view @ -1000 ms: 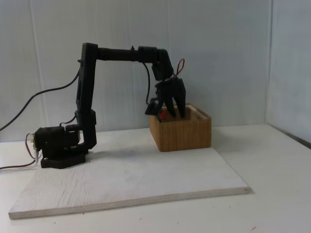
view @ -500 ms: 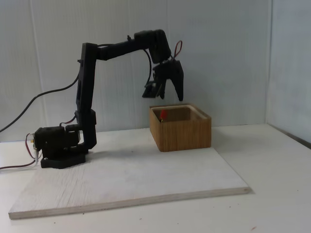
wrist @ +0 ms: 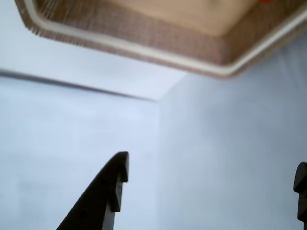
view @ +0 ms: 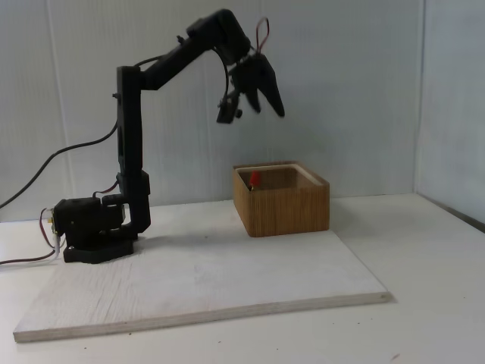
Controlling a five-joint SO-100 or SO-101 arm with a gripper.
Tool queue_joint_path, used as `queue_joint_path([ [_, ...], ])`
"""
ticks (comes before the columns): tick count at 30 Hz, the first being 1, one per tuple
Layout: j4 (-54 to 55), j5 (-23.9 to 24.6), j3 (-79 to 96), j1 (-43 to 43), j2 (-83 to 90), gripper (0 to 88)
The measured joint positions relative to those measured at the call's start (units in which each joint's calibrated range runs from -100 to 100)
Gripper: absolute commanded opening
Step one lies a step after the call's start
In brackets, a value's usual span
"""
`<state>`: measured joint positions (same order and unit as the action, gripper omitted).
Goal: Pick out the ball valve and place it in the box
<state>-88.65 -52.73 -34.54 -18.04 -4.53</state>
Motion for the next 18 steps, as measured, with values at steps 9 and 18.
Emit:
queue_joint_path([
  [9, 7.5, 25.4, 0.0, 0.0, 2.5, 36.2],
  [18, 4.1, 40.0, 0.1, 0.0, 3.8, 36.2],
])
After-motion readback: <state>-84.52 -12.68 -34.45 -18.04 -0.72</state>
